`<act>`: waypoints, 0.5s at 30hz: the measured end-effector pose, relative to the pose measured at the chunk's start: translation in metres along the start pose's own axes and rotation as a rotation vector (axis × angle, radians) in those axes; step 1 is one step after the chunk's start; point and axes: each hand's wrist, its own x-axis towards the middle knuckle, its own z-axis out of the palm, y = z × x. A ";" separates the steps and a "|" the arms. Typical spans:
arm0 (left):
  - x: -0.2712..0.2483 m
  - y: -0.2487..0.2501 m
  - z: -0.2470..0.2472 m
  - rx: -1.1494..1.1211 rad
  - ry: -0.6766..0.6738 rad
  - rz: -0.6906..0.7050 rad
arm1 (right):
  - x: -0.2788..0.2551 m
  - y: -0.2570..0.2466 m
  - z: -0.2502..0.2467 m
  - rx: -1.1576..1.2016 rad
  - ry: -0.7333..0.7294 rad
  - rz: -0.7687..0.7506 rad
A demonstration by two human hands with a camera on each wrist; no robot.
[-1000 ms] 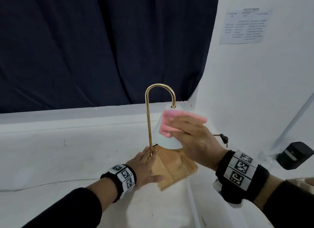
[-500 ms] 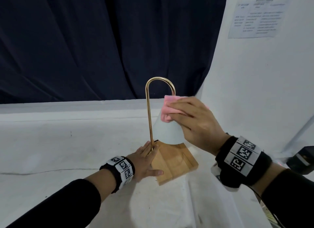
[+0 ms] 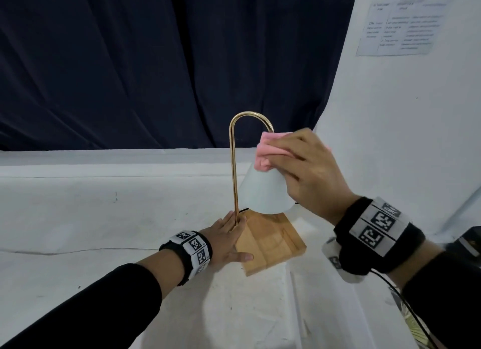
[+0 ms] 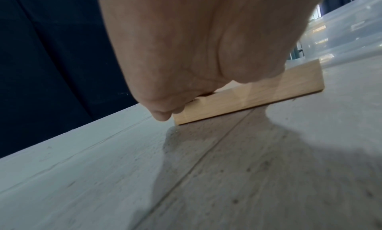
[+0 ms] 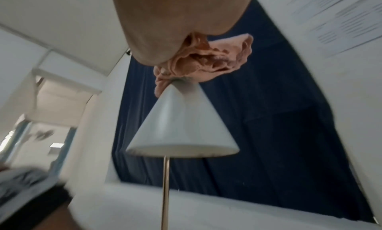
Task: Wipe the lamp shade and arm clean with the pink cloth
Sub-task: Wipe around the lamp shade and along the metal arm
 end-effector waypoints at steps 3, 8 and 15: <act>0.001 -0.001 0.001 -0.014 -0.013 -0.002 | -0.011 -0.013 0.019 0.020 -0.092 -0.023; 0.003 -0.003 0.003 -0.007 0.012 0.025 | -0.083 -0.037 0.029 0.155 -0.444 -0.187; 0.010 -0.009 0.008 -0.038 0.012 0.037 | -0.075 -0.027 0.007 0.246 -0.426 -0.185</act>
